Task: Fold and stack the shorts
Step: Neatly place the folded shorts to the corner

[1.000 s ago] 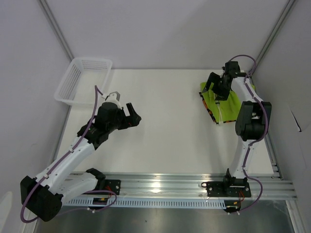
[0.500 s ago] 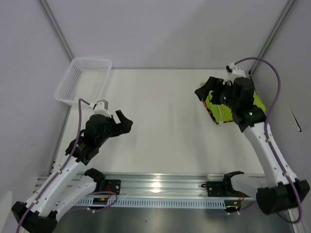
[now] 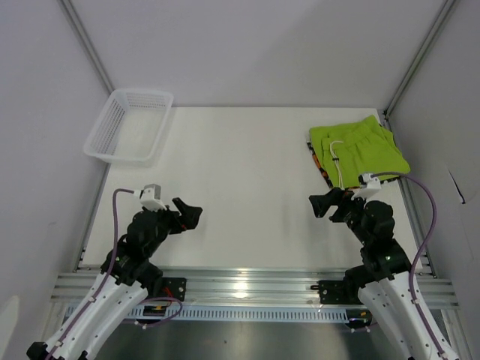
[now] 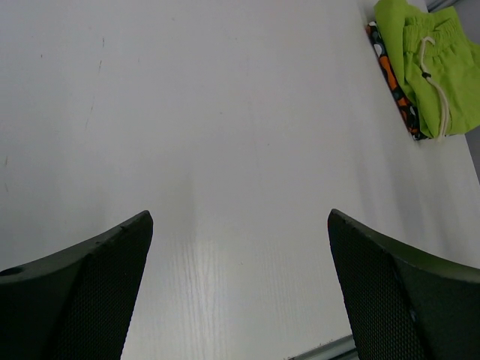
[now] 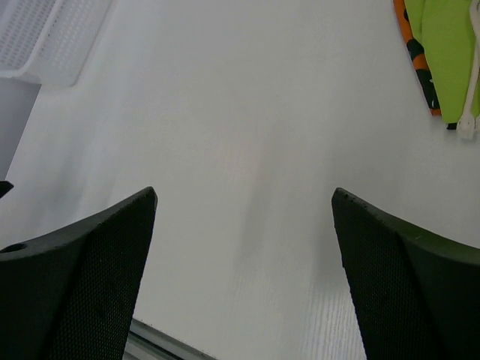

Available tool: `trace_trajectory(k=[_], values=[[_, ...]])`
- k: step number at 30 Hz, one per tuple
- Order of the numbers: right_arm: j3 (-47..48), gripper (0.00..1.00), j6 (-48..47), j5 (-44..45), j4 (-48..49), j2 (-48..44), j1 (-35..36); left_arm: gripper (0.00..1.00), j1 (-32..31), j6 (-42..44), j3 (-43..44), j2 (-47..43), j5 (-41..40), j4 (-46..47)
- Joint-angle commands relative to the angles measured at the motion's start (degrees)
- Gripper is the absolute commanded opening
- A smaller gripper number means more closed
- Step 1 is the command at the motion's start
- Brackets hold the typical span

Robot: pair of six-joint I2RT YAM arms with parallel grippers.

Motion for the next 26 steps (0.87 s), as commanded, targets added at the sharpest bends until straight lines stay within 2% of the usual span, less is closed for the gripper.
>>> trace_trajectory(k=[1,6,13,26], values=[[-3.7,1.00,0.2,-0.1,4.4,-3.1,0.4,0.99,-0.4,-1.2,-3.8,-0.5,1.9,4.5],[-12.7,0.99,1.8,3.1,7.6,-3.4,0.6,0.99,-0.3,1.4,-7.0,3.4,1.6,5.6],[-13.4,1.00,1.0,1.4,8.4,-4.7,1.1,0.99,-0.4,2.1,-8.2,5.1,6.1,9.5],[-13.6,0.99,1.3,1.2,8.9,-3.8,1.0,0.99,-0.3,2.2,-7.9,5.5,6.3,9.0]])
